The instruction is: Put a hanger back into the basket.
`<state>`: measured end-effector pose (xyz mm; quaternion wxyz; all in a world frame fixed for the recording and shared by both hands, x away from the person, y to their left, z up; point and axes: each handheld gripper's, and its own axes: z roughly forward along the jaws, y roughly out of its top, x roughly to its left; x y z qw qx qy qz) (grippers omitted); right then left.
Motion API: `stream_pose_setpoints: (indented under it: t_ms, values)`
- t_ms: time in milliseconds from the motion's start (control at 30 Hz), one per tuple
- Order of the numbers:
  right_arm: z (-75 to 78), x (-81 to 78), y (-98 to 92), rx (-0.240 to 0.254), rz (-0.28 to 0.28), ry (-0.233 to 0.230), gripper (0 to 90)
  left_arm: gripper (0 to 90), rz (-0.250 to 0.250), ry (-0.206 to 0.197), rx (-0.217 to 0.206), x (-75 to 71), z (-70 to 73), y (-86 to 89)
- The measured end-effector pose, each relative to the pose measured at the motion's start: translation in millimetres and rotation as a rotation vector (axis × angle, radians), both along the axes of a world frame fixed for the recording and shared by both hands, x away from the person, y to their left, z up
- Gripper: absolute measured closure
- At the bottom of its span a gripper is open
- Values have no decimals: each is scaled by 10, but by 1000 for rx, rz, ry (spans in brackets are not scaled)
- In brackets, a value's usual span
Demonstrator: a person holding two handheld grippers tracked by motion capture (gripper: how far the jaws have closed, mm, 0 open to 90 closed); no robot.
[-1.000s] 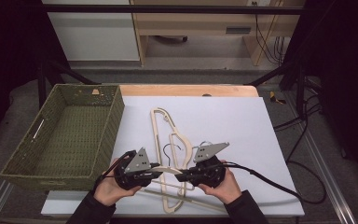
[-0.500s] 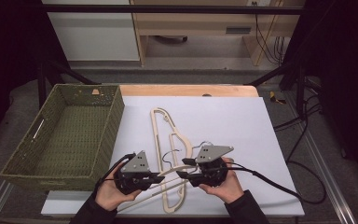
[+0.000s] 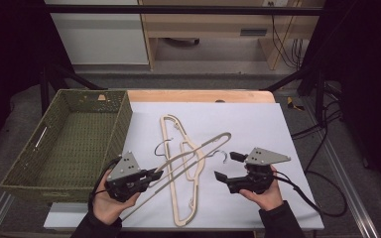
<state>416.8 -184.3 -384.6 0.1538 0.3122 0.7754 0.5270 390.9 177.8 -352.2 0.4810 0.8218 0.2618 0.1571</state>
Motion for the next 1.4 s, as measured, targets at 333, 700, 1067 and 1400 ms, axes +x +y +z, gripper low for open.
stream_pose_setpoints:
  t_ms: [333,700,1067,1400]
  values:
    - [-114,13,-316,16,-126,10,101,862,36,-93,-72,-80,493,330]
    - [-144,-35,-458,24,-170,-1,79,862,59,-125,-53,137,1001,699]
    - [-144,-51,-478,27,-192,0,54,862,146,-100,-24,515,1191,1277]
    - [-152,-47,-480,24,-189,0,52,862,237,-67,8,761,1042,1765]
